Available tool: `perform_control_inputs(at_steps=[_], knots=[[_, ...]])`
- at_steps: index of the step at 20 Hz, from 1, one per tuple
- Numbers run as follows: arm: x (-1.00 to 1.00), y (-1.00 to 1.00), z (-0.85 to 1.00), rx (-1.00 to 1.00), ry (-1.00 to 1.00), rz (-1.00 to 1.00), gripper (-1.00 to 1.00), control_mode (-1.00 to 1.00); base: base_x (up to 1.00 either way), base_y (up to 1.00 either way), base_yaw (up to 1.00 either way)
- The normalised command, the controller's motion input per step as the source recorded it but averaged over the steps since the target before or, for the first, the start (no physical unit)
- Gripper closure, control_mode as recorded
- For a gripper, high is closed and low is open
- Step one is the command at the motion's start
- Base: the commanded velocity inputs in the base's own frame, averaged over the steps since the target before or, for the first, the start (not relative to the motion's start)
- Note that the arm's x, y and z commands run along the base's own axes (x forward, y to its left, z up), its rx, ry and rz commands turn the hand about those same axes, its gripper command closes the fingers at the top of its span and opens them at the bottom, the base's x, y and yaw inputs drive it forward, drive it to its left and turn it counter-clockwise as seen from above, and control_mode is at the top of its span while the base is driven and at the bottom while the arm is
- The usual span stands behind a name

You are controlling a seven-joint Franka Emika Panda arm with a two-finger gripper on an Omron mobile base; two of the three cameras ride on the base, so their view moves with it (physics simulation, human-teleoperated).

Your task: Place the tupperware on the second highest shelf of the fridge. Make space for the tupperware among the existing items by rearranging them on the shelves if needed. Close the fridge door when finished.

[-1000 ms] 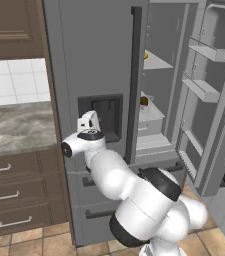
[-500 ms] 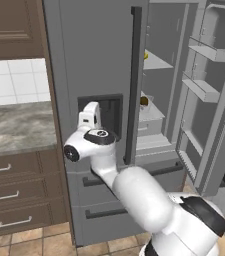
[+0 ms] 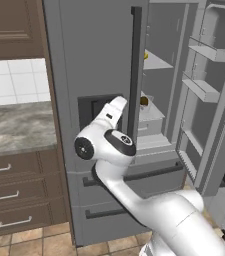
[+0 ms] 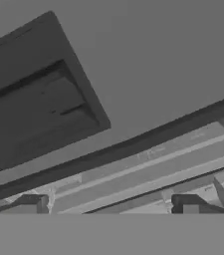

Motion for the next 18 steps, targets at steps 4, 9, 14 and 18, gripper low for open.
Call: perform_control_inputs(at_steps=[4, 9, 14, 18], knots=[[-1.00, -0.49, 0.44, 0.71, -0.03, -0.23, -1.00, -1.00, 0.00, 0.00, 0.00], [-0.64, -0.67, 0.13, 0.83, -0.08, -0.05, -1.00, -1.00, 0.00, 0.00, 0.00], [-0.42, -0.92, -0.04, 0.88, -0.14, 0.05, -1.00, -1.00, 0.00, 0.00, 0.00], [-0.52, -0.50, -0.33, 0.69, -0.23, 0.00, -1.00, -1.00, 0.00, 0.00, 0.00]])
